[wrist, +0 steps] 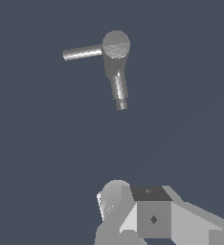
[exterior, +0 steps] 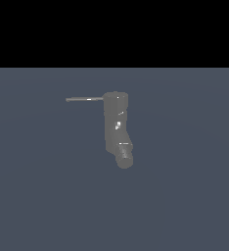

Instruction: Turn on the faucet by rotating a designated handle.

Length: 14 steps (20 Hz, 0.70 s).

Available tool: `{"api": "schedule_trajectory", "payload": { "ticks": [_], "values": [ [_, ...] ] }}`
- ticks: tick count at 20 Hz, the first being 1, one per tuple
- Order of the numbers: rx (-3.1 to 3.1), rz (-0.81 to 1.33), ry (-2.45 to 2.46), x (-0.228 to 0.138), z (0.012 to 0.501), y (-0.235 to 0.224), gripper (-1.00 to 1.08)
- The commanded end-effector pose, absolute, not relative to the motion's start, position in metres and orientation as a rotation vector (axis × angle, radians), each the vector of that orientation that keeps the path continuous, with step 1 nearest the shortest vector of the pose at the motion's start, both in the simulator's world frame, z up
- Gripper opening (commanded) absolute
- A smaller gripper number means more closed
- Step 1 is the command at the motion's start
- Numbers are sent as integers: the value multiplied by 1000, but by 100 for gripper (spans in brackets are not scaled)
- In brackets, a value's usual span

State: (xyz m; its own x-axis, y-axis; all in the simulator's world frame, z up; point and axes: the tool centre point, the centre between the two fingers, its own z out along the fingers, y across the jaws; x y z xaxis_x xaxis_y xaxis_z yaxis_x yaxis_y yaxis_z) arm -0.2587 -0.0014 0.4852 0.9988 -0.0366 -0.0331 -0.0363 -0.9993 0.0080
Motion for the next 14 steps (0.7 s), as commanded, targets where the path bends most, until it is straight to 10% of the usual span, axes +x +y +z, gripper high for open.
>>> {"api": "schedule_trajectory", "payload": {
  "ticks": [1,14],
  "values": [
    [3133,-52,-57,-259,485,-1,-100],
    [3128,-50,-197,-250,467,17,-100]
  ]
}}
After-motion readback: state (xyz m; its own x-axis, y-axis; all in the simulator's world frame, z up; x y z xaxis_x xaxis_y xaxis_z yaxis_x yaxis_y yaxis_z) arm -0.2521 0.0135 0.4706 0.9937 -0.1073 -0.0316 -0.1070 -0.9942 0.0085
